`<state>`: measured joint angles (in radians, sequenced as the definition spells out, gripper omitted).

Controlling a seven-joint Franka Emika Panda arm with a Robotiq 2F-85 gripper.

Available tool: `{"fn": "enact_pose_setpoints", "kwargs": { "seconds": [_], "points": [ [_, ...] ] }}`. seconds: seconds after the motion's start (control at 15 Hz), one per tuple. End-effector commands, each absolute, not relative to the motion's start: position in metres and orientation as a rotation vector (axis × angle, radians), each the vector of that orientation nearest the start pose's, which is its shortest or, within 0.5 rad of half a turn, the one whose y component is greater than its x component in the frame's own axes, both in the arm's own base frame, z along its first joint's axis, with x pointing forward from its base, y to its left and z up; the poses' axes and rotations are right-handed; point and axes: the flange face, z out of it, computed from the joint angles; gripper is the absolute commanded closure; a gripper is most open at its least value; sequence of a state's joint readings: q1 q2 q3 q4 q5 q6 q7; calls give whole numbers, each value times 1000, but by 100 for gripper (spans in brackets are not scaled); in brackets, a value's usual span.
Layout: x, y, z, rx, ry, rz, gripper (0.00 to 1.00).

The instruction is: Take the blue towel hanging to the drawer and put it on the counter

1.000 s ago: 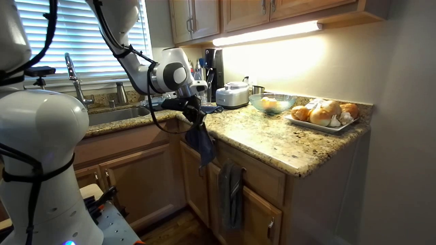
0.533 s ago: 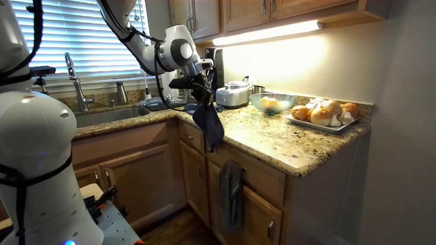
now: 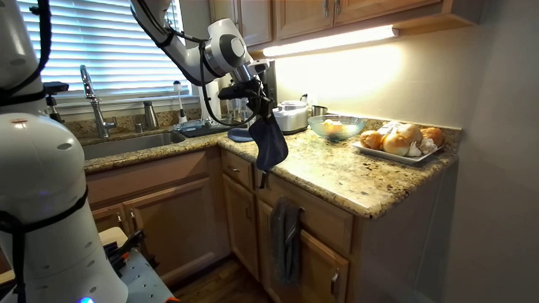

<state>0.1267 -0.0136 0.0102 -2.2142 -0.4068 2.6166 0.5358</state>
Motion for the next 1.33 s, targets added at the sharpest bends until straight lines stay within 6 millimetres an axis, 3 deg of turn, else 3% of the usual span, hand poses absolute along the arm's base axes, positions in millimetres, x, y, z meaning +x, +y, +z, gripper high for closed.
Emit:
{"fn": "enact_pose_setpoints", "kwargs": {
  "seconds": [0.0, 0.4, 0.67, 0.73, 0.8, 0.93, 1.27],
  "points": [
    [577, 78, 407, -3211, 229, -827, 95],
    [606, 77, 349, -3270, 274, -830, 95],
    [617, 76, 330, -3286, 278, -840, 95],
    [619, 76, 327, -3294, 273, -837, 90],
    [621, 76, 327, -3298, 269, -856, 65],
    [623, 76, 330, -3307, 258, -886, 61],
    [620, 82, 347, -3320, 248, -946, 28]
  ]
}}
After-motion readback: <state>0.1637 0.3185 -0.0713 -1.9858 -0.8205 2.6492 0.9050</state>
